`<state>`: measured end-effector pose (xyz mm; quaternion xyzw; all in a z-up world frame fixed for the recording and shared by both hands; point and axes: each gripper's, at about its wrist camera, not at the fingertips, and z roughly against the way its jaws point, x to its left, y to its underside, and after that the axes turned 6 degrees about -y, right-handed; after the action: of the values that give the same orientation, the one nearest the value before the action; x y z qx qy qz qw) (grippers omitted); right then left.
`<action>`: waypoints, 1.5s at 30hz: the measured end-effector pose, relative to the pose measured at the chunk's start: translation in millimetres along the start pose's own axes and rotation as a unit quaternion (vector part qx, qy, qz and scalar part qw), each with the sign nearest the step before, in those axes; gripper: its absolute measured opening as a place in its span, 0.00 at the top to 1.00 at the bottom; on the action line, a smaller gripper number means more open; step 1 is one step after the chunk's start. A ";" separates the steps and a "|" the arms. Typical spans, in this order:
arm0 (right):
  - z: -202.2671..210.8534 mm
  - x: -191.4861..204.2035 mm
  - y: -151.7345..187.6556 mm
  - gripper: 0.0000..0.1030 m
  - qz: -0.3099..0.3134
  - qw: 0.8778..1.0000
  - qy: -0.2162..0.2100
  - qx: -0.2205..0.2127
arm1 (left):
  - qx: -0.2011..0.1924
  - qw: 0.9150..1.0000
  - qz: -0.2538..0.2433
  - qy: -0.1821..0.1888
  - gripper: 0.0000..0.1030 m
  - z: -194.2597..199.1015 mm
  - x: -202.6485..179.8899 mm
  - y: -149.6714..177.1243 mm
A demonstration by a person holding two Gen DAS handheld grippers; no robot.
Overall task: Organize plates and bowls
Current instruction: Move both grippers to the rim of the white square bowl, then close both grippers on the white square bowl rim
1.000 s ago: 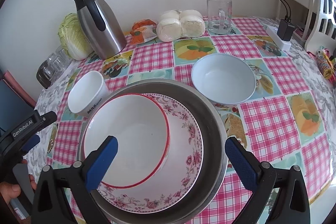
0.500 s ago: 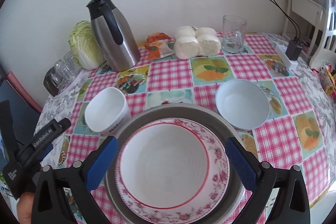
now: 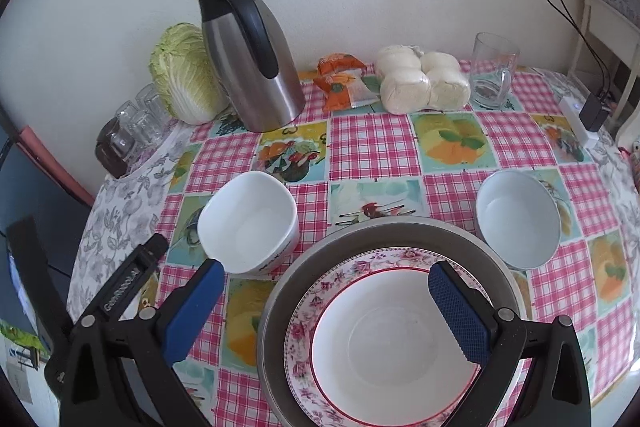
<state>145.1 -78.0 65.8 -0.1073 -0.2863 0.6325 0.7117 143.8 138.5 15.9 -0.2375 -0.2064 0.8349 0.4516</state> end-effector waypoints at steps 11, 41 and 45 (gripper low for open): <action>-40.6 21.4 -22.4 0.00 0.022 0.999 0.020 0.026 | 0.050 0.998 0.013 0.043 0.09 -31.6 2.3 -9.6; -139.0 32.7 -42.9 0.67 0.063 0.992 0.041 0.098 | 0.124 0.990 -0.042 0.058 0.58 -93.9 -40.3 4.5; -146.1 30.1 -43.4 0.73 0.058 0.992 0.035 0.105 | 0.128 0.989 -0.050 0.056 0.68 -97.3 -45.1 6.6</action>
<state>262.0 -26.1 -22.5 -0.0709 -0.1863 0.6952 0.6906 217.9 109.4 -56.3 -0.2133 -0.0844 0.8162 0.5303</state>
